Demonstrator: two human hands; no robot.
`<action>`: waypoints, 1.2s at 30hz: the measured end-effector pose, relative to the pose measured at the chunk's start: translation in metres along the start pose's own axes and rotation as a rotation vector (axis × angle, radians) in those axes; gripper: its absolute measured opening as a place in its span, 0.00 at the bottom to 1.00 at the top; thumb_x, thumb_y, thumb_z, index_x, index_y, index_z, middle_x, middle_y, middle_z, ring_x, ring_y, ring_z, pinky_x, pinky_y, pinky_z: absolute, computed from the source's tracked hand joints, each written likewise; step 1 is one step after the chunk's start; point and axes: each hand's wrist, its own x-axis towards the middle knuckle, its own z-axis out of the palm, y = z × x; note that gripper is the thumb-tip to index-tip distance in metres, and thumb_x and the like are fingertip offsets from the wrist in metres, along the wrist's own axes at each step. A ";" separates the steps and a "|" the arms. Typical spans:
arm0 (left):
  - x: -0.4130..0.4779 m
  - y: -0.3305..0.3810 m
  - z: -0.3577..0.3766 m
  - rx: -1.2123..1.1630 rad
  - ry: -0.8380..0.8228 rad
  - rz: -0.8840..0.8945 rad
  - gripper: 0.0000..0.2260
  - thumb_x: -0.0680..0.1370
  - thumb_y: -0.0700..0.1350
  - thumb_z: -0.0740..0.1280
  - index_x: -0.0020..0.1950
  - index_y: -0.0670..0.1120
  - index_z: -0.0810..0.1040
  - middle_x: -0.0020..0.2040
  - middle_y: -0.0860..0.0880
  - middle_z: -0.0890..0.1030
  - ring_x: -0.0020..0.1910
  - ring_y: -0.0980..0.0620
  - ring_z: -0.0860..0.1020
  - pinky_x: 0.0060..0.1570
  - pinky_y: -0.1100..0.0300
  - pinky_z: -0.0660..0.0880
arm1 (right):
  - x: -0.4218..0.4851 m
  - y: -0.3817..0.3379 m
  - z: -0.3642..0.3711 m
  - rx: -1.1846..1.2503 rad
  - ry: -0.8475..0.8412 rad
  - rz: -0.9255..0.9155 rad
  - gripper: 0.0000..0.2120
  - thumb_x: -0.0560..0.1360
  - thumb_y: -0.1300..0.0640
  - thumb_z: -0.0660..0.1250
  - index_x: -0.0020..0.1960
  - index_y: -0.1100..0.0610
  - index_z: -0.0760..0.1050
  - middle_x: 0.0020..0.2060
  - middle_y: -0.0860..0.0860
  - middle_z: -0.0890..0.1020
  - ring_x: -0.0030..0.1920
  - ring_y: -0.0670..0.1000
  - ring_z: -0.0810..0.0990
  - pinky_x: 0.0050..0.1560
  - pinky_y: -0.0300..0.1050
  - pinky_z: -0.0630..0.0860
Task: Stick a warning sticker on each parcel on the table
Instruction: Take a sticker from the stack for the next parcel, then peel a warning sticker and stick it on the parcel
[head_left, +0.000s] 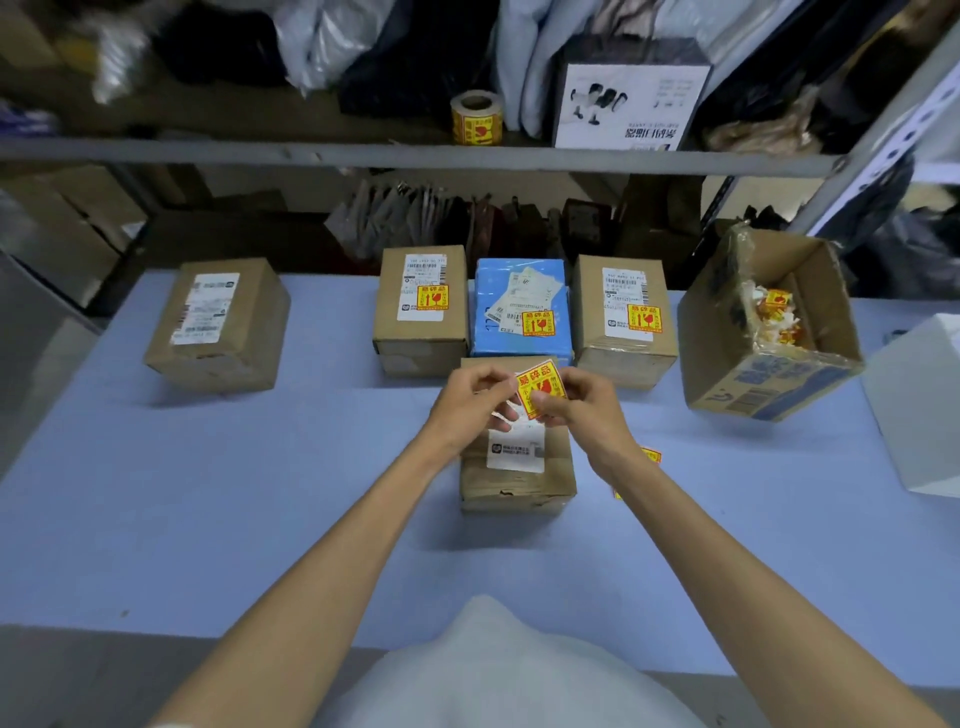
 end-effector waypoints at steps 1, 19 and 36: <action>0.000 0.001 -0.007 -0.003 -0.015 -0.015 0.03 0.79 0.39 0.65 0.48 0.42 0.77 0.39 0.46 0.80 0.33 0.53 0.77 0.32 0.62 0.78 | 0.001 -0.001 0.002 0.002 -0.016 -0.007 0.06 0.73 0.67 0.70 0.47 0.58 0.79 0.38 0.53 0.83 0.37 0.49 0.80 0.38 0.40 0.77; 0.009 -0.006 -0.034 0.081 -0.128 -0.139 0.05 0.78 0.40 0.67 0.45 0.41 0.81 0.40 0.45 0.85 0.32 0.56 0.81 0.31 0.65 0.77 | 0.004 0.003 0.023 -0.609 0.330 -0.314 0.18 0.69 0.57 0.76 0.56 0.52 0.75 0.53 0.49 0.73 0.46 0.46 0.76 0.45 0.43 0.76; 0.014 -0.010 -0.036 0.031 -0.146 -0.100 0.05 0.78 0.41 0.67 0.46 0.43 0.82 0.39 0.47 0.85 0.33 0.56 0.82 0.31 0.66 0.77 | -0.004 0.003 0.038 -0.745 0.143 -0.395 0.06 0.75 0.60 0.68 0.47 0.57 0.83 0.39 0.51 0.85 0.40 0.51 0.82 0.43 0.52 0.79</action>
